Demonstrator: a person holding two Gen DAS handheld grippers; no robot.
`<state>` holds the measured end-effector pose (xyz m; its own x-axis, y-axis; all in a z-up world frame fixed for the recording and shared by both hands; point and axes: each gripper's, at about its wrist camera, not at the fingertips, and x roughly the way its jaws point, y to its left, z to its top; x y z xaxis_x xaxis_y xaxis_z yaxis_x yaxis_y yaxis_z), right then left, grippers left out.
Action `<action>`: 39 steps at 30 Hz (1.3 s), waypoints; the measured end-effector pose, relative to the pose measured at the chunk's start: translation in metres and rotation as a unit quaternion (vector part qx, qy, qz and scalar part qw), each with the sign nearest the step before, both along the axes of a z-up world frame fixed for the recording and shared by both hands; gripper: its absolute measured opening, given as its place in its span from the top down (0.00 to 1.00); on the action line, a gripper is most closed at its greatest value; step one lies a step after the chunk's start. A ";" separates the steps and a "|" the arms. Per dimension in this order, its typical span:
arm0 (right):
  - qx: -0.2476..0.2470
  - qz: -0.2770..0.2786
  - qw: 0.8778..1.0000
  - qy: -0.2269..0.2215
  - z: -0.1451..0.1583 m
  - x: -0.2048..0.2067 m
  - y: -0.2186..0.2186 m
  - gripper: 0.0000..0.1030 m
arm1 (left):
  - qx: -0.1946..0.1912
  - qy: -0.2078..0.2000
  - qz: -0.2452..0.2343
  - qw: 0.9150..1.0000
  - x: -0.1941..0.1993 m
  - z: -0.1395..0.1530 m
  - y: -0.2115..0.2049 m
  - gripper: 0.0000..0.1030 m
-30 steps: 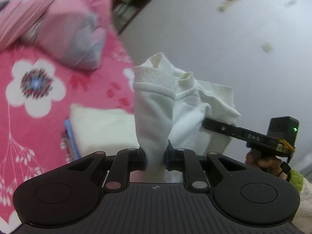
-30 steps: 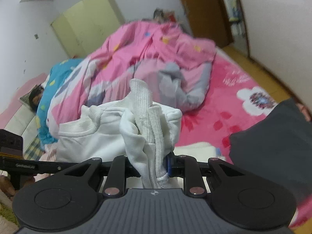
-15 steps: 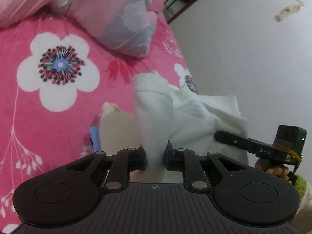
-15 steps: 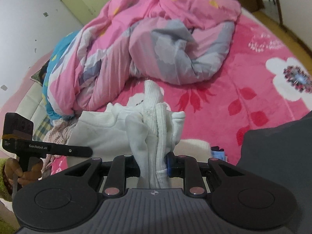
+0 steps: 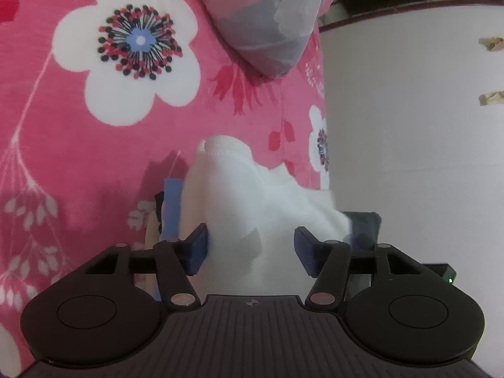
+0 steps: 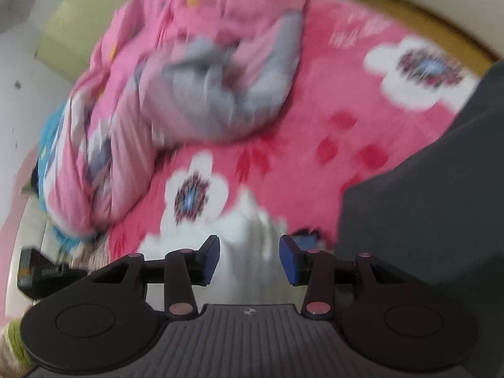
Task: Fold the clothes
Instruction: 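Carry the sweatshirt with both grippers and lower it onto the folded clothes stack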
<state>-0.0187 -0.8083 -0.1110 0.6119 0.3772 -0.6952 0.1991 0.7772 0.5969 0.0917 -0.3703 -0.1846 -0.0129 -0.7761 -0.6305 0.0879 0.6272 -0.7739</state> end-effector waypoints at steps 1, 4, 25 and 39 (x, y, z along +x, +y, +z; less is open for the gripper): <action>0.001 -0.002 1.000 0.000 0.007 -0.012 0.001 0.56 | 0.002 -0.001 -0.003 1.000 -0.003 0.004 0.006 0.42; 0.005 -0.008 1.000 -0.001 0.028 -0.050 0.003 0.55 | 0.010 -0.005 -0.027 1.000 -0.018 0.012 0.022 0.35; 0.004 0.067 0.992 0.111 0.011 -0.142 0.073 0.87 | 0.063 -0.008 -0.157 0.986 -0.108 -0.012 0.039 0.69; -0.031 0.094 0.990 0.102 0.030 -0.140 0.052 0.89 | 0.062 0.013 -0.153 0.986 -0.127 -0.008 0.023 0.77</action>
<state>-0.1590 -0.7566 -0.0810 0.3800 0.4241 -0.8221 0.1585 0.8457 0.5095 -0.0353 -0.3477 -0.1931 -0.2518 -0.6499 -0.7171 0.2685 0.6650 -0.6969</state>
